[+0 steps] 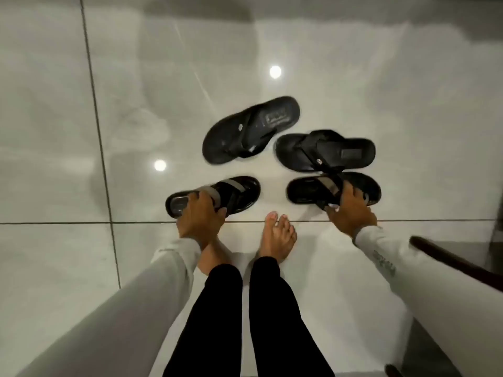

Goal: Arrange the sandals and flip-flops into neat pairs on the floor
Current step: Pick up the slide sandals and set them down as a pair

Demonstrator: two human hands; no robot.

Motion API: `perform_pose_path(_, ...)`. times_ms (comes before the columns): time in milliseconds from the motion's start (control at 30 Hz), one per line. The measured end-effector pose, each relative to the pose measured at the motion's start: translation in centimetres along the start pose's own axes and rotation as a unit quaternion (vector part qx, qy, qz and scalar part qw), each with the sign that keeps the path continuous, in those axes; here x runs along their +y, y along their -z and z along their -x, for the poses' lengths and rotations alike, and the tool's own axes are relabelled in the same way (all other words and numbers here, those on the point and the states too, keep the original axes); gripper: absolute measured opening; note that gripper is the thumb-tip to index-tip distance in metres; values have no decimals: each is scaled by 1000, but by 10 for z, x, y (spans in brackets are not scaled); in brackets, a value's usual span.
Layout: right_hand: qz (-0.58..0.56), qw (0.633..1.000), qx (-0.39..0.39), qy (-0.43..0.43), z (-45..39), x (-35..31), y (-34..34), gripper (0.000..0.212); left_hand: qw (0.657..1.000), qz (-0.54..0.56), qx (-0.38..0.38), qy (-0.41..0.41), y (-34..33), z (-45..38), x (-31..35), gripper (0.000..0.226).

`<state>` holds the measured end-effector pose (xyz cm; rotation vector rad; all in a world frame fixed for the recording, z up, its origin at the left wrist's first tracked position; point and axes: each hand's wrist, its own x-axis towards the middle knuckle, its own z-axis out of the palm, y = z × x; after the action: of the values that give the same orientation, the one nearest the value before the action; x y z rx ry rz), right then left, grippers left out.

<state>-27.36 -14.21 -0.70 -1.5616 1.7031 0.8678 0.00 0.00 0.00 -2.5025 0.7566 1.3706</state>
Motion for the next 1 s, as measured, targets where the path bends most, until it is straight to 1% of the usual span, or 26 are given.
perform_pose_path(33,-27,999,18,-18,-13,4,-3,83,997,68,-21,31,-8,-13,3,56)
perform_pose_path(67,-49,998,28,-40,-22,7,-5,82,986,146,-44,72,-13,-23,7,55)
perform_pose_path(100,-57,996,37,-56,-35,11,-8,81,956,253,-73,133,-21,-34,10,51)
perform_pose_path(133,-59,995,31,-72,-44,12,-8,79,908,354,-105,196,-23,-43,17,45)
perform_pose_path(167,-53,995,26,-79,-53,14,-12,77,867,427,-116,230,-30,-49,19,39)
perform_pose_path(200,-36,996,14,-84,-57,14,-14,74,846,462,-109,242,-35,-54,21,34)
perform_pose_path(233,-18,996,5,-82,-61,16,-17,70,846,469,-90,237,-41,-59,21,32)
perform_pose_path(267,-1,997,0,-79,-61,15,-18,65,854,462,-67,230,-43,-61,20,32)
perform_pose_path(333,29,997,8,-74,-59,15,-19,54,891,406,-33,202,-41,-59,12,30)
perform_pose_path(367,44,997,15,-68,-55,14,-18,49,916,359,-25,178,-39,-55,7,32)
perform_pose_path(400,51,997,20,-63,-48,12,-15,47,943,298,-19,145,-32,-46,1,33)
perform_pose_path(433,49,997,18,-61,-40,10,-12,47,971,215,-12,107,-24,-35,-5,33)
perform_pose_path(467,40,997,10,-61,-31,7,-8,49,988,135,2,69,-14,-24,-13,30)
perform_pose_path(500,24,998,-5,-63,-21,2,-3,52,997,66,24,34,-3,-14,-20,25)
perform_pose_path(533,5,998,-18,-66,-13,-2,1,55,999,18,41,7,7,-7,-25,21)
perform_pose_path(600,-34,997,-28,-65,8,-18,6,53,997,-36,69,-20,32,3,-36,18)
perform_pose_path(700,-89,993,-38,-63,39,-51,-2,41,992,-72,96,-46,61,5,-57,18)
perform_pose_path(767,-147,984,-55,-83,55,-79,-17,37,988,-85,115,-60,75,1,-75,18)
perform_pose_path(900,-276,949,-94,-121,72,-151,-53,48,982,-112,133,-80,91,-15,-113,17)
perform_pose_path(933,-311,935,-109,-131,75,-172,-63,51,981,-117,132,-83,94,-21,-122,18)
perform_pose_path(1000,-400,894,-135,-151,76,-216,-81,52,981,-122,126,-83,102,-33,-137,20)
